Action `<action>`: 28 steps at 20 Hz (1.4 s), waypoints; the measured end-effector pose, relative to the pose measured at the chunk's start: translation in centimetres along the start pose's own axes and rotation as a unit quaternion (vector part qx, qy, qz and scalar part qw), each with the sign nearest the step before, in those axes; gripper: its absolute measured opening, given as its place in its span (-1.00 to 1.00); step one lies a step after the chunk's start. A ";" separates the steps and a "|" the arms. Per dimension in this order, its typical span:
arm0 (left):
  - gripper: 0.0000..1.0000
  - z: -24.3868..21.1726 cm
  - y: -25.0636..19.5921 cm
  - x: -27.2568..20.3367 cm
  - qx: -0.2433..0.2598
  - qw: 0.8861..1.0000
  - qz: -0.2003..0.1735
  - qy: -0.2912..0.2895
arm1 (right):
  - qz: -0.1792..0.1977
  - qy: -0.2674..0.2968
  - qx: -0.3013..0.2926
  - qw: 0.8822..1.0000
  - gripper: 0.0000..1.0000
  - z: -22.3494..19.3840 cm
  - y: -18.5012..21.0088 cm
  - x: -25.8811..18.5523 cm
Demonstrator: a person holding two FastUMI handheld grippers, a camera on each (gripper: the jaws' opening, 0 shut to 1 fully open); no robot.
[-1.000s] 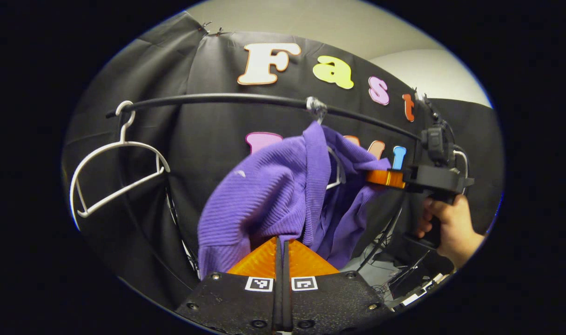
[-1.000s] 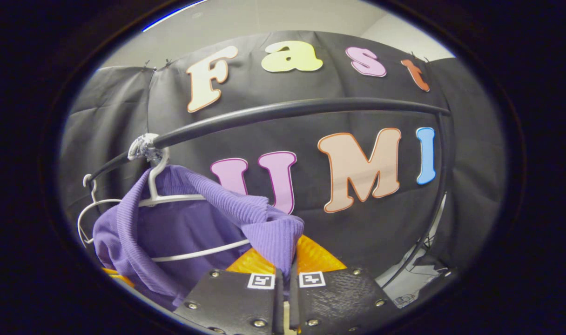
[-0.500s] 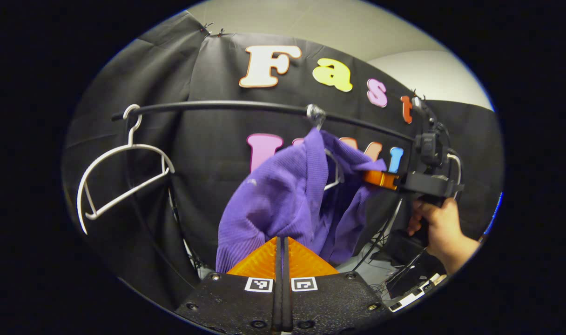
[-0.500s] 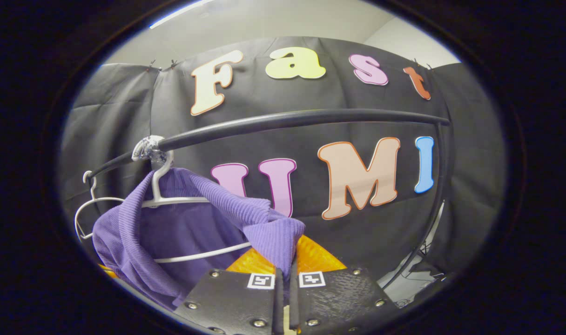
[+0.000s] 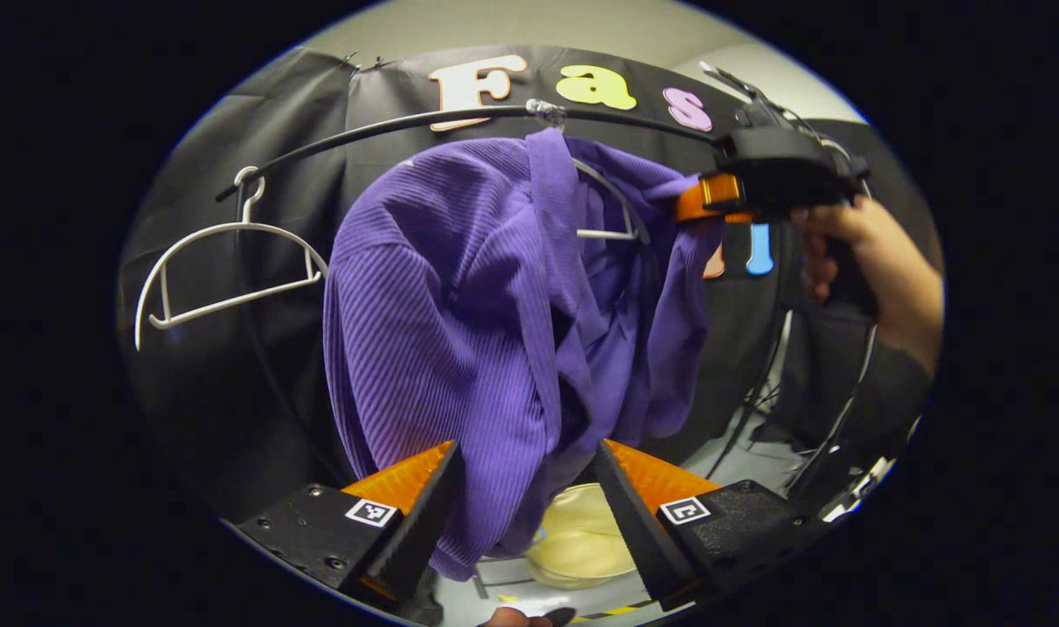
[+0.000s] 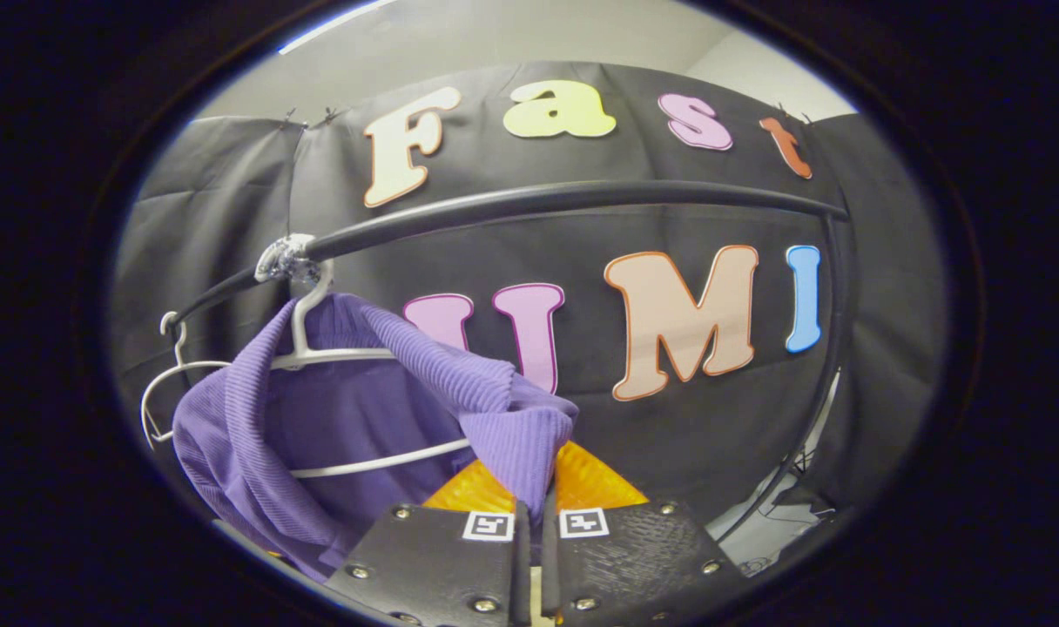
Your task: Grasp the clothes on the hanger with both hands and then place them into the laundry hamper below.
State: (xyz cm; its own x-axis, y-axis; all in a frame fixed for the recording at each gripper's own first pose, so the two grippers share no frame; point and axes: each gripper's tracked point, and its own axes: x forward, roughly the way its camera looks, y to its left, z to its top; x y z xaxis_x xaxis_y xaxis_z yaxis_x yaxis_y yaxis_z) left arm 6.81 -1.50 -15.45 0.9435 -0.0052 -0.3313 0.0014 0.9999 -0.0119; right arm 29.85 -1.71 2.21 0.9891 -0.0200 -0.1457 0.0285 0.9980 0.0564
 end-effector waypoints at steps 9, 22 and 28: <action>0.82 2.8 0.7 6.0 -0.060 0.997 0.053 -0.011 | 0.003 0.008 -0.019 1.000 -0.85 -2.1 0.8 -0.2; 0.79 5.9 -3.5 7.6 -0.050 0.998 0.021 -0.010 | 0.010 0.010 -0.012 1.000 -0.90 -2.3 0.1 0.6; 0.86 7.0 -1.4 10.1 -0.051 0.999 0.012 -0.004 | 0.015 0.020 -0.012 1.000 -0.90 -3.0 0.6 2.2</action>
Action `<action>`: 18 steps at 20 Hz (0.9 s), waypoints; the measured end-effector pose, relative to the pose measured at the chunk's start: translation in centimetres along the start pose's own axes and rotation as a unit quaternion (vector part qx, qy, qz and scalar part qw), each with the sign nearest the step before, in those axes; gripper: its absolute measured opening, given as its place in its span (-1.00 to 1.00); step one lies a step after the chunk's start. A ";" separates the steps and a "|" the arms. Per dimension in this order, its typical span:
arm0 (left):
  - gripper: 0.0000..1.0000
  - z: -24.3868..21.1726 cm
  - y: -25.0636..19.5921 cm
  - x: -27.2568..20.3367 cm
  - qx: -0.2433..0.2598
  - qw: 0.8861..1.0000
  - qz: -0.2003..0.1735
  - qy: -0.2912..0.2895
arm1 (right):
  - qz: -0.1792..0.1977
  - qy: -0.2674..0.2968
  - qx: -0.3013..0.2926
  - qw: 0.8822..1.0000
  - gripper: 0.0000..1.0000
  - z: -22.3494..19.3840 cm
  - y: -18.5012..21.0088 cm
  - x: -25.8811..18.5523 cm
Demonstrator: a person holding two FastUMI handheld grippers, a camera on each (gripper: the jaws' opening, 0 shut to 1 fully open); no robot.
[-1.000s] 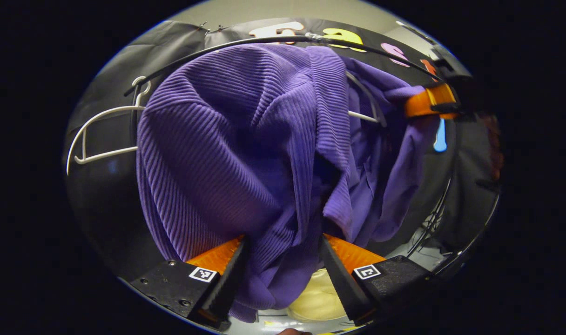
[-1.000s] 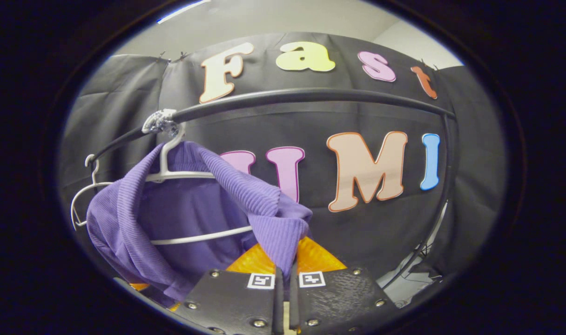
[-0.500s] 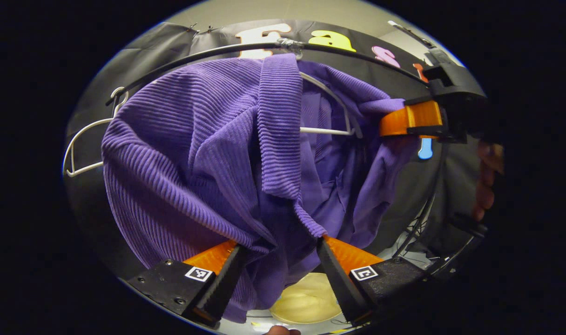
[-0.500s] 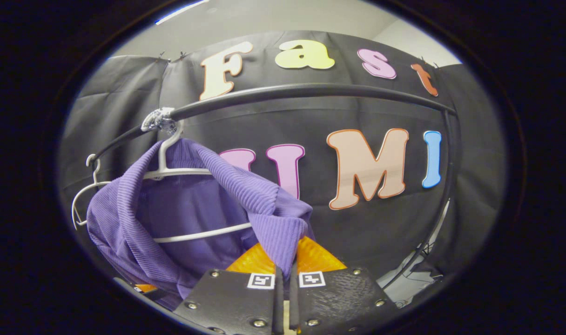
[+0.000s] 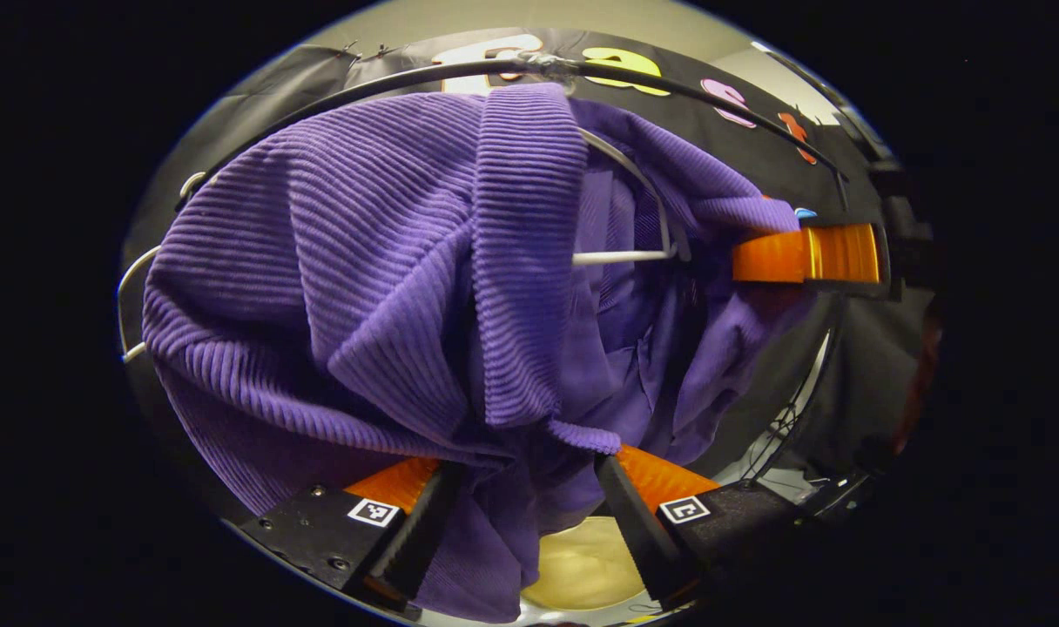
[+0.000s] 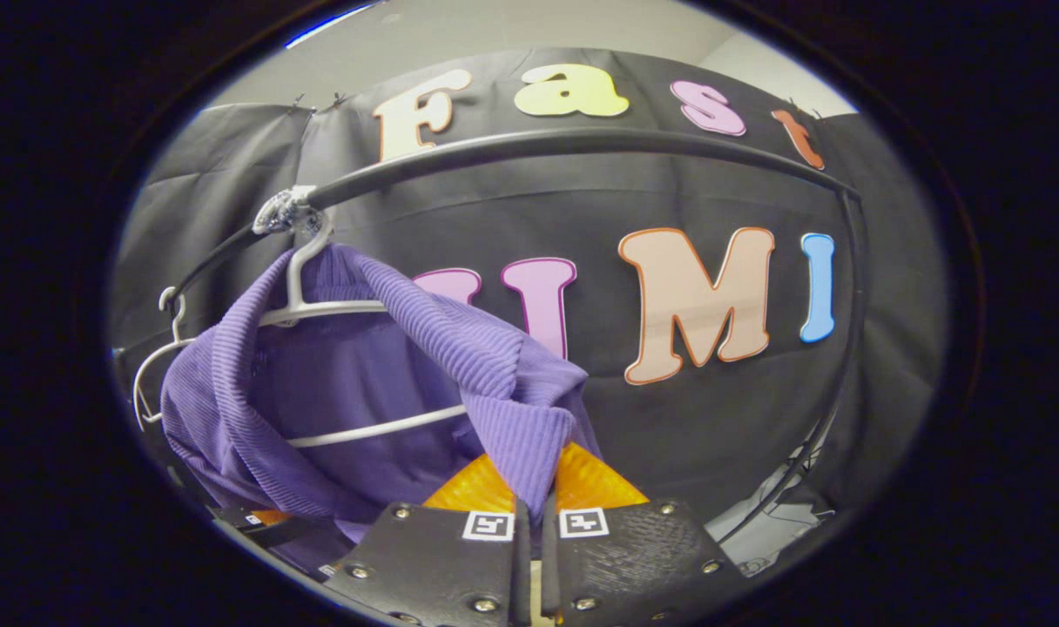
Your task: Grasp the clothes on the hanger with both hands and then place them into the laundry hamper below.
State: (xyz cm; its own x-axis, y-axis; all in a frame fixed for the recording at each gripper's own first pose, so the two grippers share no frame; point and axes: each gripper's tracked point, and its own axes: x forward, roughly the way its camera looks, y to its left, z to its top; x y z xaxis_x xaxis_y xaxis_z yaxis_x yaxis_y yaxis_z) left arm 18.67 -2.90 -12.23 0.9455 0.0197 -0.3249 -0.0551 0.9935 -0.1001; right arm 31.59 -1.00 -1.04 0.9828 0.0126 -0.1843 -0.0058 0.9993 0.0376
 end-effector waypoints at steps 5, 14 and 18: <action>0.66 0.2 -2.5 -0.6 -0.031 0.998 -0.046 -0.005 | -0.002 -0.001 -0.001 1.000 -0.90 0.0 -0.3 1.0; -0.33 3.2 0.9 0.9 -0.024 0.998 -0.034 -0.038 | -0.021 -0.008 -0.001 1.000 -0.90 0.1 -0.7 1.7; -0.95 4.1 -0.1 -2.6 -0.012 0.993 -0.101 -0.053 | -0.032 -0.015 -0.001 0.999 -0.90 0.3 -0.7 0.9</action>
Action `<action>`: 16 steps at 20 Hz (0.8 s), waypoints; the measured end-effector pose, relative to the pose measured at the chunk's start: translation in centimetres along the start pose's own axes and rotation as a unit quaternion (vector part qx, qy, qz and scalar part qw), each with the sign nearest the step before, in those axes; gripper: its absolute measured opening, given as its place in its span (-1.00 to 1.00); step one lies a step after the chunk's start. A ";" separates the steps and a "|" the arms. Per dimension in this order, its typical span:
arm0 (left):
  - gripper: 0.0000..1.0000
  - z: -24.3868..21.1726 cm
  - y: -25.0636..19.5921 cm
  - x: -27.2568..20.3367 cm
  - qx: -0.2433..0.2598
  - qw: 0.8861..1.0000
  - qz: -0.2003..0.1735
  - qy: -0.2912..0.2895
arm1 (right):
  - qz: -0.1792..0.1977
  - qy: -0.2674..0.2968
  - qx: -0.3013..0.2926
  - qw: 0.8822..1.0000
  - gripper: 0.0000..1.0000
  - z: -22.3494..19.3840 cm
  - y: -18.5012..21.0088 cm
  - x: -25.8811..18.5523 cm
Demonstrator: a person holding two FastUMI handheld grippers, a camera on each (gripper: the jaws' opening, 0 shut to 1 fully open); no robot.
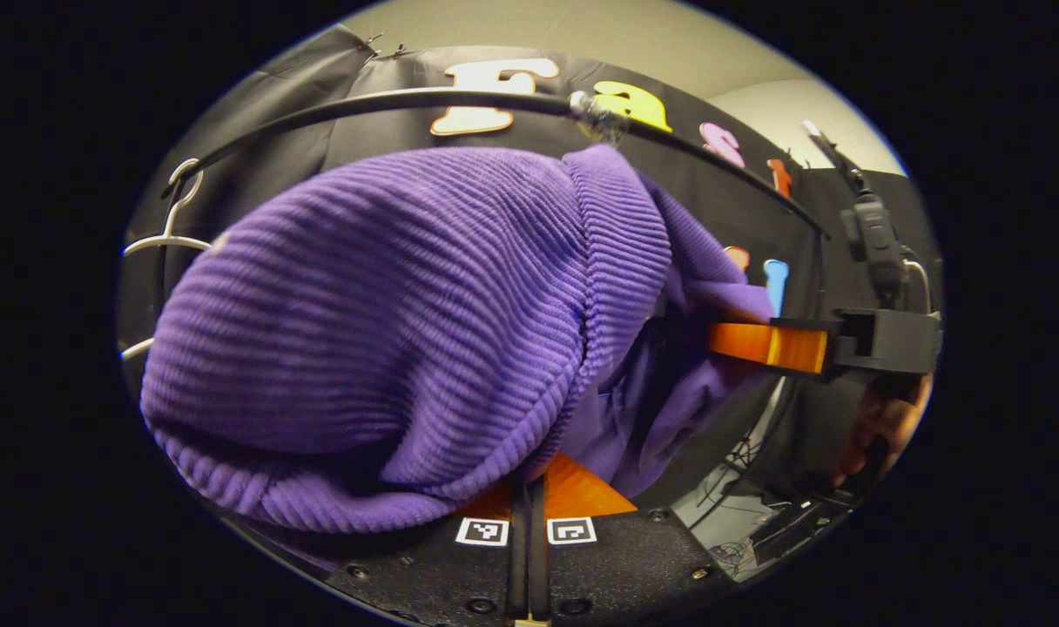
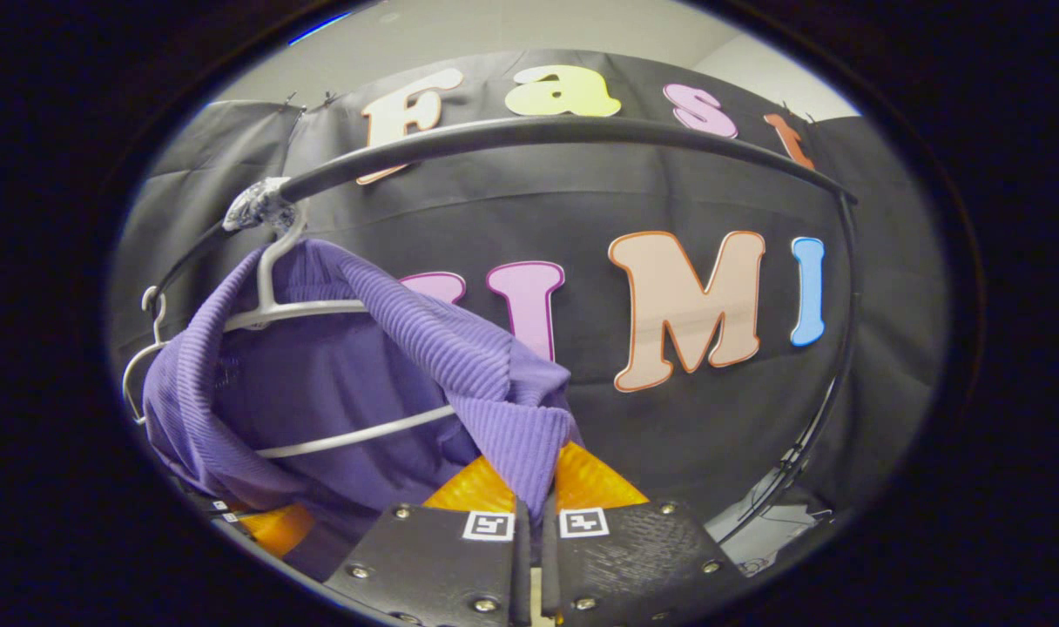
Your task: Grasp the clothes on the hanger with both hands and then place them into the laundry hamper below.
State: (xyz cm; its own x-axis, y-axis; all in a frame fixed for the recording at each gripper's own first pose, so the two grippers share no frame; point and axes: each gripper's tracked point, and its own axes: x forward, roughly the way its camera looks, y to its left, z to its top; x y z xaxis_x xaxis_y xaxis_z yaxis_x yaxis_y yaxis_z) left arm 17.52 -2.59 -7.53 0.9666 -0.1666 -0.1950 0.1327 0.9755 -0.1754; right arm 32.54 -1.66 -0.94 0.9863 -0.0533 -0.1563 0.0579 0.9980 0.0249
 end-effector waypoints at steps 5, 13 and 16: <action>-0.99 2.6 -1.7 -8.2 -0.007 0.998 -0.064 -0.015 | -0.022 -0.027 -0.017 0.999 -0.90 1.8 -0.9 -1.8; -0.99 10.9 4.9 -16.3 0.053 0.998 -0.014 -0.042 | -0.039 -0.061 -0.024 0.997 -0.90 5.2 -1.9 0.2; -1.00 13.8 8.6 -15.2 0.092 0.994 0.026 -0.058 | -0.043 -0.077 -0.016 0.996 -0.91 6.1 -2.1 2.1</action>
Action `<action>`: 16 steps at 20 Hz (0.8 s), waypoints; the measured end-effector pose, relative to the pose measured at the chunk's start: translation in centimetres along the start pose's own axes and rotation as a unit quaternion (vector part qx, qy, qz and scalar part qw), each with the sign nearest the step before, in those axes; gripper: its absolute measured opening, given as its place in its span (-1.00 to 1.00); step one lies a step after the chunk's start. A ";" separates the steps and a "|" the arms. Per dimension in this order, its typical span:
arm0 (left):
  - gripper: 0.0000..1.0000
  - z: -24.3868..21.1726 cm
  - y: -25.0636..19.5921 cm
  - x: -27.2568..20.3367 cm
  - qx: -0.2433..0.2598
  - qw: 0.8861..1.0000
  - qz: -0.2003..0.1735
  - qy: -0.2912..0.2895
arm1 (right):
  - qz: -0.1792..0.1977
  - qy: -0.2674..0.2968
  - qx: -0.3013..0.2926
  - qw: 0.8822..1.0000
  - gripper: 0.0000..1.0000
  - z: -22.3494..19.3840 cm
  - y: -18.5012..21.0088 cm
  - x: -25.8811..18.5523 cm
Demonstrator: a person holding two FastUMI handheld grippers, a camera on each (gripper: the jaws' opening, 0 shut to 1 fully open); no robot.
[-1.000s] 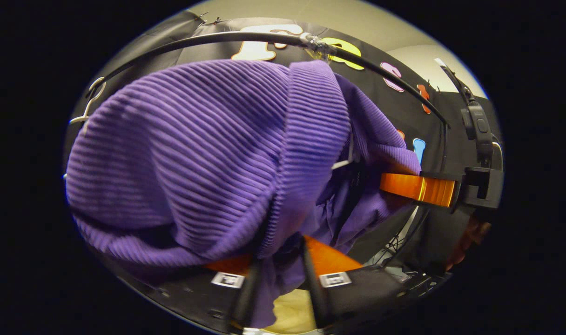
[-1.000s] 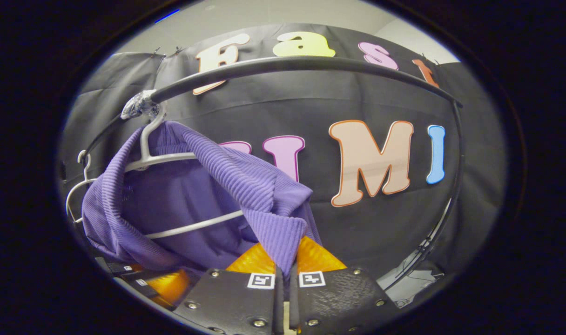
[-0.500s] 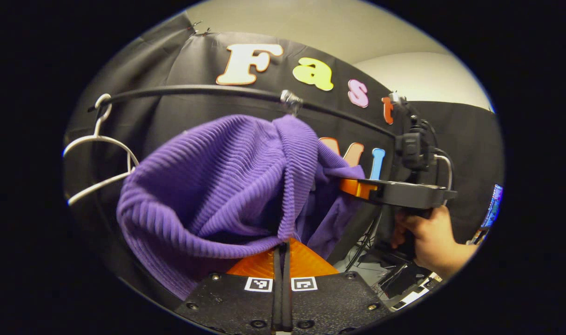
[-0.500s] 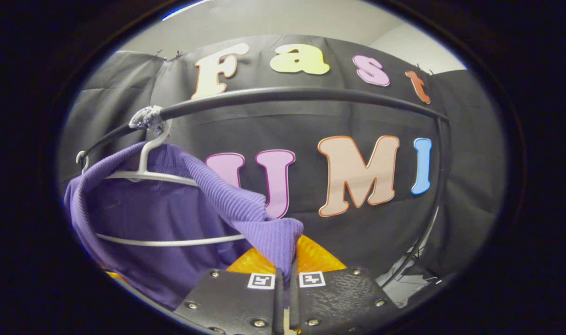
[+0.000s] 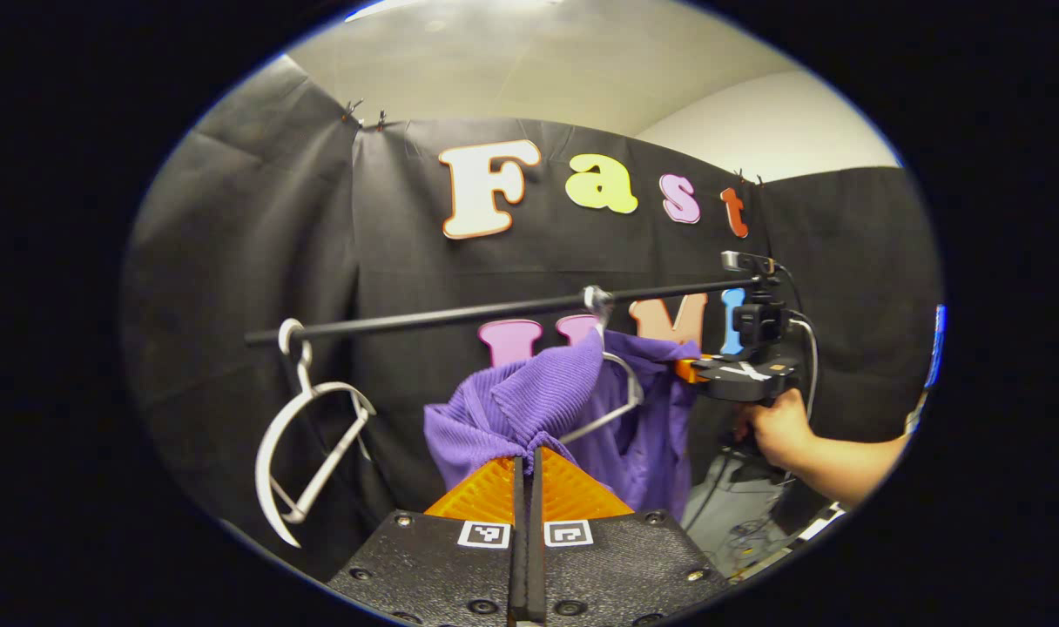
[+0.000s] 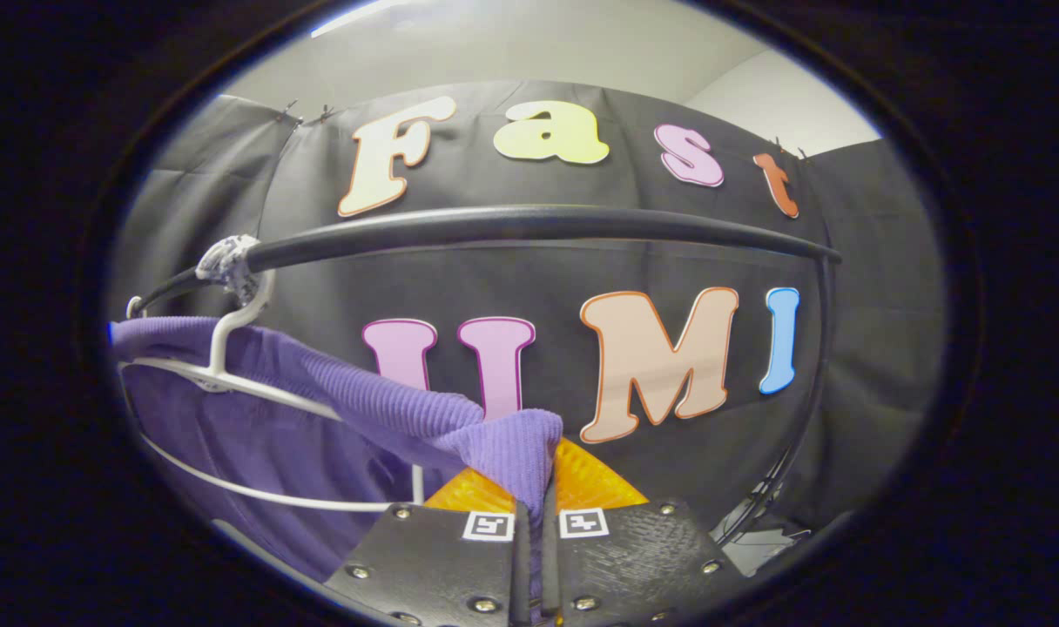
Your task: Grasp the clothes on the hanger with both hands and then place them into the laundry hamper below.
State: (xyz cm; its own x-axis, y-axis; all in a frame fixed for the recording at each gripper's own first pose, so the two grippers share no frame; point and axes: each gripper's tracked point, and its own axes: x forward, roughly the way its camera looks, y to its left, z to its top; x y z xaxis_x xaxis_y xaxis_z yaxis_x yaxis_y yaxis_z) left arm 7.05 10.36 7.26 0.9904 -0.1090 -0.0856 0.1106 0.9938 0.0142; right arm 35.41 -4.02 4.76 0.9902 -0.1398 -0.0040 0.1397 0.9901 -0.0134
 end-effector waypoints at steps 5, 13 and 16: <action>-1.00 1.7 2.8 1.5 0.029 1.000 0.007 -0.006 | -0.002 0.003 0.024 1.000 -0.91 -1.2 0.0 3.0; -0.99 -2.6 6.3 7.2 0.032 0.999 0.038 0.021 | -0.002 0.038 0.040 0.998 -0.90 -6.6 0.1 7.7; -0.99 -6.1 5.8 8.8 -0.010 0.998 0.026 0.049 | -0.005 0.068 0.056 0.996 -0.91 -10.2 -0.6 8.7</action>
State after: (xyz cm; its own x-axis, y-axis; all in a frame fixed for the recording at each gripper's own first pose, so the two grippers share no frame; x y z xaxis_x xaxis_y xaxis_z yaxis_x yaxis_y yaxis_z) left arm 15.87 15.34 0.47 0.9817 -0.0549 -0.1821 0.0562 0.9984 0.0015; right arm 43.89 -5.92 -5.47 0.9800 -0.1419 -0.1395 0.1563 0.9829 0.0978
